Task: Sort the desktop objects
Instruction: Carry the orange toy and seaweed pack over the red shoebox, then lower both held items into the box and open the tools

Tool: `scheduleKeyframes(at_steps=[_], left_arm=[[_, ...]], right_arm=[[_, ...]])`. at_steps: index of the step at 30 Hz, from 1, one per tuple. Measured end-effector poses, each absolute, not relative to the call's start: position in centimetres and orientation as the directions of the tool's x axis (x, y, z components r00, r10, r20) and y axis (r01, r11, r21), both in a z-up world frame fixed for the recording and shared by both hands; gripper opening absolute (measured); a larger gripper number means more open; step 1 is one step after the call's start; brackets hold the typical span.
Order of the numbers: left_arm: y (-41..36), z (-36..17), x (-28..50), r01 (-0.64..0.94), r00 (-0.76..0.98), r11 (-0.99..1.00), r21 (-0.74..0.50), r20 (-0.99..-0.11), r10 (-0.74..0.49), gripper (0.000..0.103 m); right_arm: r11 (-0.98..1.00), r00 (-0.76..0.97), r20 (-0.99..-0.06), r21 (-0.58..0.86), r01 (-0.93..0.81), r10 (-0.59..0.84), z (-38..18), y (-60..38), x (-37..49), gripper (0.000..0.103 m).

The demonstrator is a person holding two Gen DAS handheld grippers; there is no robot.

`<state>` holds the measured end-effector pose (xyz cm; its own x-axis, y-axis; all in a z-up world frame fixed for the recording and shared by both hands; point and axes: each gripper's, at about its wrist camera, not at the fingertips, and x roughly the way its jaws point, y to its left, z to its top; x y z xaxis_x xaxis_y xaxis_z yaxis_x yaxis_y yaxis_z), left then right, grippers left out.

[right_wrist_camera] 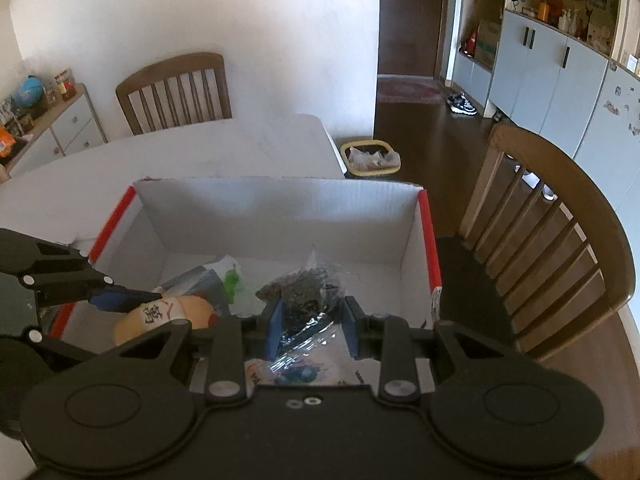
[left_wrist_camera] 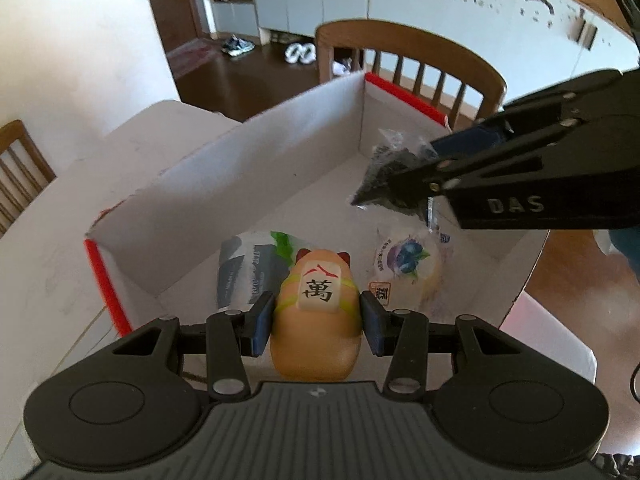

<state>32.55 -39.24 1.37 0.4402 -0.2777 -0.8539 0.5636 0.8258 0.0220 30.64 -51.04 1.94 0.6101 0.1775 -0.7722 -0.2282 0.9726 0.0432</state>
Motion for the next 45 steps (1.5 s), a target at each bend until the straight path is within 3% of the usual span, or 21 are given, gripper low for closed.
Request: scheduleKeyframes(at_steps=[17, 24, 40, 42, 44, 45], left_arm=[[-40.9, -1.4, 35.5, 0.620, 0.250, 0.783, -0.038, -0.937, -0.243, 0.044], [-40.7, -2.8, 36.1, 0.602, 0.214, 0.798, -0.019, -0.959, -0.184, 0.044], [-39.7, -2.8, 34.5, 0.577, 0.202, 0.815, -0.040, -0.961, -0.191, 0.046], [-39.5, -2.3, 34.1, 0.577, 0.216, 0.816, -0.039, -0.956, -0.199, 0.051], [-39.3, -1.9, 33.7, 0.576, 0.226, 0.816, -0.046, -0.951, -0.213, 0.065], [-39.2, -1.6, 33.4, 0.575, 0.231, 0.817, -0.047, -0.948, -0.217, 0.066]], right_arm=[[0.967, 0.494, -0.862, -0.018, -0.255, 0.114, -1.8, -49.5, 34.8, 0.030], [0.963, 0.459, -0.884, -0.039, -0.268, 0.092, -3.2, -48.4, 35.2, 0.030], [0.957, 0.401, -0.913, -0.044, -0.287, 0.078, -5.5, -47.4, 35.7, 0.034], [0.958, 0.399, -0.913, -0.040, -0.283, 0.079, -5.3, -47.5, 35.7, 0.035], [0.960, 0.400, -0.913, -0.033, -0.278, 0.084, -5.2, -47.7, 35.5, 0.040], [0.960, 0.403, -0.911, -0.033, -0.278, 0.086, -5.0, -47.8, 35.4, 0.042]])
